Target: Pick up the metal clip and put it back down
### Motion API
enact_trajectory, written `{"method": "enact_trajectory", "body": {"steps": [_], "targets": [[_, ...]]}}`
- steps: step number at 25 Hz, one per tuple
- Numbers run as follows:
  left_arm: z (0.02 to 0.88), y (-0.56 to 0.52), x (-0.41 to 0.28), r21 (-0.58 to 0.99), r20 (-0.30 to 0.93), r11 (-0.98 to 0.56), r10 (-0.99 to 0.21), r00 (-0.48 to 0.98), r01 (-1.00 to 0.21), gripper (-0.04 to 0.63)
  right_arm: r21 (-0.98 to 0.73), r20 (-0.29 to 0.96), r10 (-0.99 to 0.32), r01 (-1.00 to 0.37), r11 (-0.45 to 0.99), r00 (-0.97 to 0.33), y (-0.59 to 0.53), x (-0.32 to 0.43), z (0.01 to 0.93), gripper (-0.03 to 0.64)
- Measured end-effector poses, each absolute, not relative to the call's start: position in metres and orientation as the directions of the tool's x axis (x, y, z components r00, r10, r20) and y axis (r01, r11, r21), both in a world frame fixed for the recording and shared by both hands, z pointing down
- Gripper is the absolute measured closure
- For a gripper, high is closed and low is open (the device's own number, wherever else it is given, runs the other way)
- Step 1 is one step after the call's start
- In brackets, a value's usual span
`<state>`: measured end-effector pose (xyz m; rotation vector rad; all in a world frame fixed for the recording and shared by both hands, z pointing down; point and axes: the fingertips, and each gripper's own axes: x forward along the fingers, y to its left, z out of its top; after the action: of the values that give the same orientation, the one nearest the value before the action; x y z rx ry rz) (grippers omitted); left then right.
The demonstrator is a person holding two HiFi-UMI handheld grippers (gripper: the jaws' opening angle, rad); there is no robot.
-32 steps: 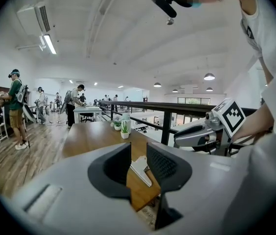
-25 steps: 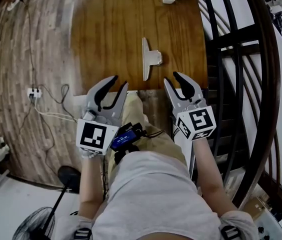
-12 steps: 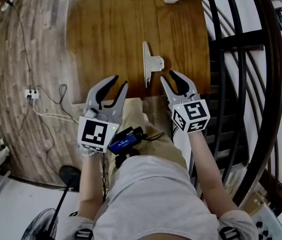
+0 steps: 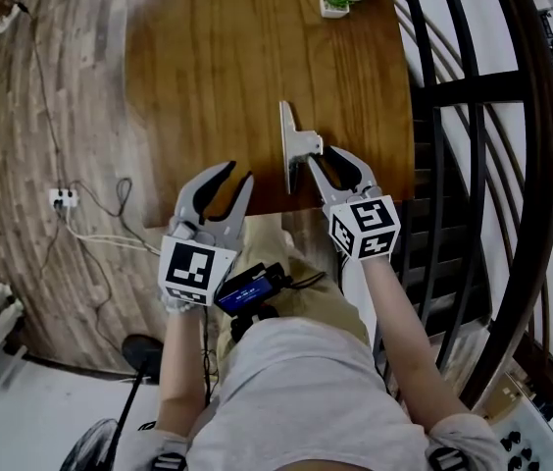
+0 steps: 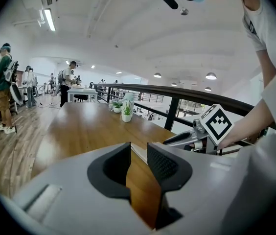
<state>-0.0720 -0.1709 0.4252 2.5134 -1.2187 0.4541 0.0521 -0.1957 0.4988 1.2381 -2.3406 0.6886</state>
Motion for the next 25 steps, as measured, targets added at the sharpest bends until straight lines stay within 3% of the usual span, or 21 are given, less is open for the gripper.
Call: {"method": "enact_trajectory", "body": {"steps": [13, 19, 25], "targets": [[0.442, -0.185, -0.069, 0.225, 0.453, -0.588, -0.643, 0.617, -0.777, 0.462, -0.359, 0.547, -0.619, -0.826, 0.434, -0.563, -0.203, 0.049, 0.507, 0.541], [0.449, -0.185, -0.065, 0.235, 0.467, -0.606, -0.616, 0.635, -0.76, 0.449, -0.394, 0.499, -0.599, -0.78, 0.486, -0.626, -0.205, 0.031, 0.492, 0.592], [0.453, -0.188, -0.061, 0.268, 0.463, -0.599, -0.607, 0.646, -0.754, 0.437, -0.399, 0.487, -0.599, -0.772, 0.494, -0.636, -0.205, 0.03, 0.49, 0.595]]}}
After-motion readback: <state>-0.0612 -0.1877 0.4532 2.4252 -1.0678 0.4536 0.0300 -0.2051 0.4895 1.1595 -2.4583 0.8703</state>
